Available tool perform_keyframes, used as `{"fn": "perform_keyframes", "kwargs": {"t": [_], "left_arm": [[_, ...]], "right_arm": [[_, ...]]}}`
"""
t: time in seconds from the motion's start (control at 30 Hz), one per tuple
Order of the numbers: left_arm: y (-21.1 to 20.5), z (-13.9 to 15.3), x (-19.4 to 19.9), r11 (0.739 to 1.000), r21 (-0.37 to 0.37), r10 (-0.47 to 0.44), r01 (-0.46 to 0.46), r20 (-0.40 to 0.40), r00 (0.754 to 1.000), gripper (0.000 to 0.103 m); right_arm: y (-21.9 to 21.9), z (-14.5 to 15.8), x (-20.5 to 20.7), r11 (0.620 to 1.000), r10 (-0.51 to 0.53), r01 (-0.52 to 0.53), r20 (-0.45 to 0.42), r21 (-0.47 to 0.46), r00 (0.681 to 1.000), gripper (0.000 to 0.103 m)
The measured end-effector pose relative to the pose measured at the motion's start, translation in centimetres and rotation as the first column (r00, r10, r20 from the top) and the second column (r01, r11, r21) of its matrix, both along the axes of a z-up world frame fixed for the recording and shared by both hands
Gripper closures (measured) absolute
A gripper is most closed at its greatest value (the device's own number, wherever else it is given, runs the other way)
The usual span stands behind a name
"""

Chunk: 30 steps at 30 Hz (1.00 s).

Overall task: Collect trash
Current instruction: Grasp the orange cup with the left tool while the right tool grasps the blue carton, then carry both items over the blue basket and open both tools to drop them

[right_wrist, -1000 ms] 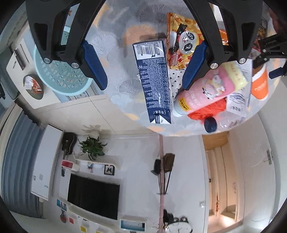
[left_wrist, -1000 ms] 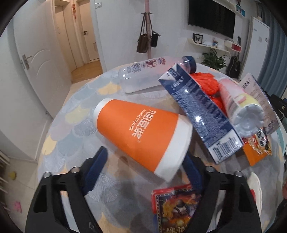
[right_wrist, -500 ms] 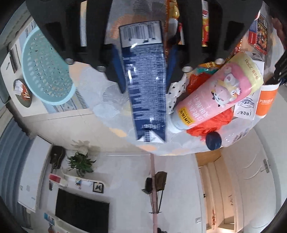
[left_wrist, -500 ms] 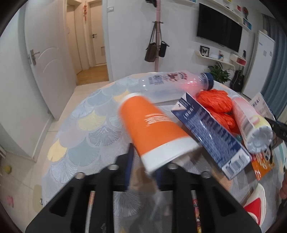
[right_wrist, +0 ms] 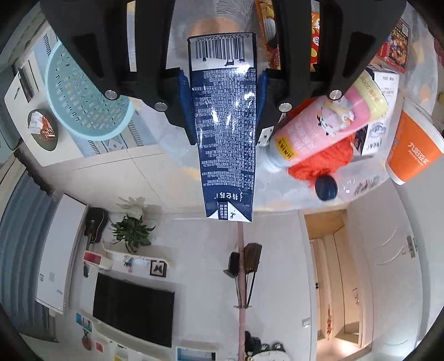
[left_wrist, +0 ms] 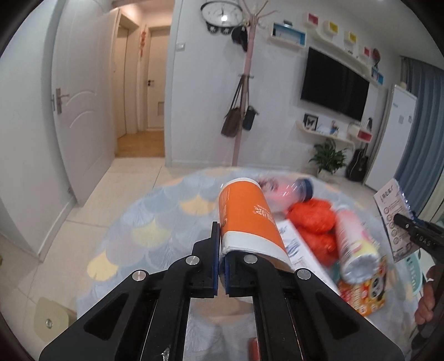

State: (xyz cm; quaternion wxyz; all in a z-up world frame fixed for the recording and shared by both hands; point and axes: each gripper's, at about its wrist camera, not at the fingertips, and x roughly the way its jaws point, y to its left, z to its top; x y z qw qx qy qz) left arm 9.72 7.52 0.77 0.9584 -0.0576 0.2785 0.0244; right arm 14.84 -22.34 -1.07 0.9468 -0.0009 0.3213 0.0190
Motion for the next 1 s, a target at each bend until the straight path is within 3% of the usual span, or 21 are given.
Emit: {"fn": "perform_keyframes", "kwargs": {"t": [0.23, 0.47, 0.7, 0.83, 1.0], "left_arm": [[-3.8, 4.2, 0.3, 0.996, 0.025, -0.088, 0.086, 0.079, 0.993, 0.102], [-12.1, 8.0, 3.1, 0.966, 0.012, -0.257, 0.257, 0.09, 0.962, 0.102], [-24.7, 7.7, 6.2, 0.876, 0.114, -0.474, 0.469, 0.018, 0.88, 0.102], [-31.1, 5.4, 7.9, 0.815, 0.133, -0.561, 0.564, -0.061, 0.825, 0.102], [-36.8, 0.8, 10.3, 0.757, 0.089, -0.623, 0.647, -0.202, 0.756, 0.102]], "right_arm": [[-3.0, 2.9, -1.8, 0.997, -0.078, 0.078, 0.079, -0.004, 0.994, 0.069], [-9.3, 4.5, -3.2, 0.977, -0.215, 0.215, 0.12, 0.016, 0.969, 0.069], [-19.2, 2.3, -3.1, 0.911, -0.392, 0.388, 0.002, 0.137, 0.92, 0.069], [-22.8, -0.1, -2.8, 0.875, -0.461, 0.465, -0.059, 0.134, 0.885, 0.069], [-25.8, -4.1, -1.6, 0.843, -0.509, 0.527, -0.159, 0.107, 0.846, 0.069]]}}
